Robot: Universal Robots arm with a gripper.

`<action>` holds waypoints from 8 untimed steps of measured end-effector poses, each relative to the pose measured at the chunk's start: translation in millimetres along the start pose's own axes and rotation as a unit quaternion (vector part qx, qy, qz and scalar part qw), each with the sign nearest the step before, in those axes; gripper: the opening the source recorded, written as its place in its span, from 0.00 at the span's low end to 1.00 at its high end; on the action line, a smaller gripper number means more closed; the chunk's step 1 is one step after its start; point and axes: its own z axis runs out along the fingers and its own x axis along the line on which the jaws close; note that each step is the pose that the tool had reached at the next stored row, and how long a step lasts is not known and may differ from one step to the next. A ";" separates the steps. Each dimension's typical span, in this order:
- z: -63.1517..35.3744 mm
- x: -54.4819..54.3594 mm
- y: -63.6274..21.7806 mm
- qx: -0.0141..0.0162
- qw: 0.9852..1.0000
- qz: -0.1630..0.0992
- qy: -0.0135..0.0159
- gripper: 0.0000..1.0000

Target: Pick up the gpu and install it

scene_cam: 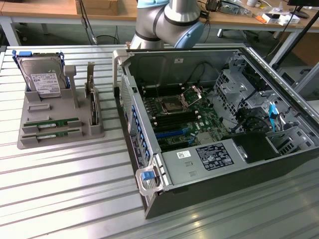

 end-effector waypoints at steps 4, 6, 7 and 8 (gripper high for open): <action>1.1 -20.4 1.5 0.000 1.000 0.000 0.003 0.10; 1.8 -31.3 2.3 0.000 1.000 0.000 0.005 0.10; 2.4 -40.6 3.0 0.001 1.000 0.000 0.007 0.10; 3.0 -46.3 3.4 0.001 1.000 0.000 0.008 0.10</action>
